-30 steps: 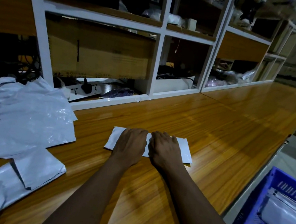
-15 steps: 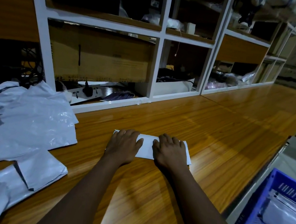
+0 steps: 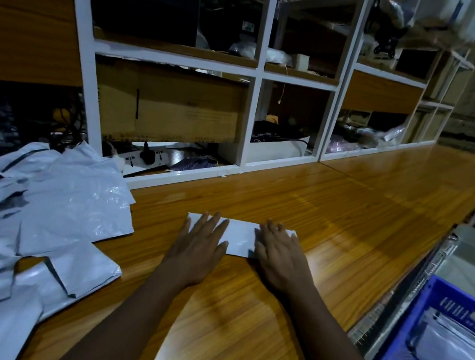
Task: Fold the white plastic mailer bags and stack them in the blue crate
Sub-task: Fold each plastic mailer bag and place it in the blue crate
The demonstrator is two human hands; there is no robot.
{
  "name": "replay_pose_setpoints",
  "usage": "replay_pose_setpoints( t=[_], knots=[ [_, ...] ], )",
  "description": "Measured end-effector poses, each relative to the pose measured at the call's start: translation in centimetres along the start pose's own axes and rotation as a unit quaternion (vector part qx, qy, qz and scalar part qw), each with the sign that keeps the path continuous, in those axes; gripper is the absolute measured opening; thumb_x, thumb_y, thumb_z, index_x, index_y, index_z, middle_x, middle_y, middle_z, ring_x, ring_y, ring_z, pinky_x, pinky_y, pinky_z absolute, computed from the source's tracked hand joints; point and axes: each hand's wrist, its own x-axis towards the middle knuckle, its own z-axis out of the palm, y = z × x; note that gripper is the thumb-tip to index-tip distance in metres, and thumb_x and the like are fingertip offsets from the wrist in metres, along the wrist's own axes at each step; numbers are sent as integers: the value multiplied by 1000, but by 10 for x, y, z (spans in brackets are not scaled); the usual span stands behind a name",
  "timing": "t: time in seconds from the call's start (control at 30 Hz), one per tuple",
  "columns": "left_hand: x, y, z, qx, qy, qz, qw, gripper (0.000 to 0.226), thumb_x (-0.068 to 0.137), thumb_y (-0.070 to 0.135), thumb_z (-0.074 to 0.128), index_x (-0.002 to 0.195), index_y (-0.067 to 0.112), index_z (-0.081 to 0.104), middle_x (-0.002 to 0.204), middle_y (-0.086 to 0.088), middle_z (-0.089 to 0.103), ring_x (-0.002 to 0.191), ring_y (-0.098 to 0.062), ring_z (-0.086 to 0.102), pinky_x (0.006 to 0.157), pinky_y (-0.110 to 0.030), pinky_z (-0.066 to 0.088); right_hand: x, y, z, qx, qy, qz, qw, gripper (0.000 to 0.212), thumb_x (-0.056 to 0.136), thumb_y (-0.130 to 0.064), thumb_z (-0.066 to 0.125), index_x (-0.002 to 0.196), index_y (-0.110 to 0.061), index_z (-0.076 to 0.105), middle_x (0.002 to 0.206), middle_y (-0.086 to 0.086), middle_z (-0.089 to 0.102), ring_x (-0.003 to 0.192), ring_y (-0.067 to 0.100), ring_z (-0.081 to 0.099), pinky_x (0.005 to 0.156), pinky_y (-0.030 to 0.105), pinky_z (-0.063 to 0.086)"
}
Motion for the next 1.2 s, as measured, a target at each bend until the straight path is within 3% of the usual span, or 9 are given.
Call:
replay_pose_setpoints(
  t=[0.07,0.23,0.3,0.47,0.6,0.8,0.97,1.07,1.2],
  knots=[
    [-11,4,-1,4,-18,30,999,58,106,43,14,158,24,-3,165,3,-11,151,-18,-12,122,-47,-2,-10,-13,-8,46,-27,-57,997,63,98,-44,33,138,0,52,150,24,41,139,46,37,103,65,38],
    [-21,12,1,5,-85,42,995,56,106,48,13,157,34,-3,163,7,-19,150,-21,-18,121,-51,-5,-25,-25,-26,59,-103,-44,992,94,88,-65,-15,156,-12,24,165,9,9,151,38,7,116,60,22],
    [-22,11,1,-2,-102,23,995,57,104,52,12,156,37,-6,162,7,-23,149,-23,-22,121,-51,-6,-28,-25,-28,46,-129,-16,990,111,71,-68,-29,157,-15,16,166,7,-1,151,40,0,118,58,16],
    [-26,9,-2,-16,-134,-34,990,62,102,57,11,155,36,-13,160,0,-29,147,-36,-23,121,-52,-5,-28,-22,-14,44,-126,58,989,133,57,-69,-48,153,-11,23,165,16,-2,149,47,0,118,59,13],
    [-29,0,-3,-33,-125,-64,990,63,102,58,10,155,35,-13,161,-7,-25,150,-32,-16,122,-49,-1,-22,-14,11,36,-118,113,986,101,85,-57,-28,147,-4,31,162,25,8,147,51,9,116,62,17],
    [-34,-1,-5,-48,-53,-89,993,67,101,60,16,158,30,-3,164,-13,-13,152,-28,-1,120,-53,-1,-22,-15,0,85,-80,220,969,72,95,-57,6,149,-18,33,162,21,17,145,48,17,113,61,20],
    [-31,1,-5,-10,63,-27,998,54,100,52,37,151,36,30,165,-10,1,152,-31,0,117,-56,6,-22,-19,-20,165,30,170,971,31,96,-47,53,123,-34,63,160,1,32,150,30,15,116,56,19],
    [-26,6,-7,-23,104,-12,994,34,98,41,49,130,36,58,164,-6,16,151,-30,7,119,-56,6,-18,-18,-23,166,18,179,970,18,93,-41,61,107,-35,71,158,-3,36,150,31,16,116,58,20],
    [-17,11,-6,-37,133,-17,990,23,97,38,53,111,34,71,161,0,27,150,-25,13,120,-54,7,-13,-18,-23,161,28,165,973,17,96,-36,59,108,-31,70,157,-6,37,150,31,17,116,57,20]
  ],
)
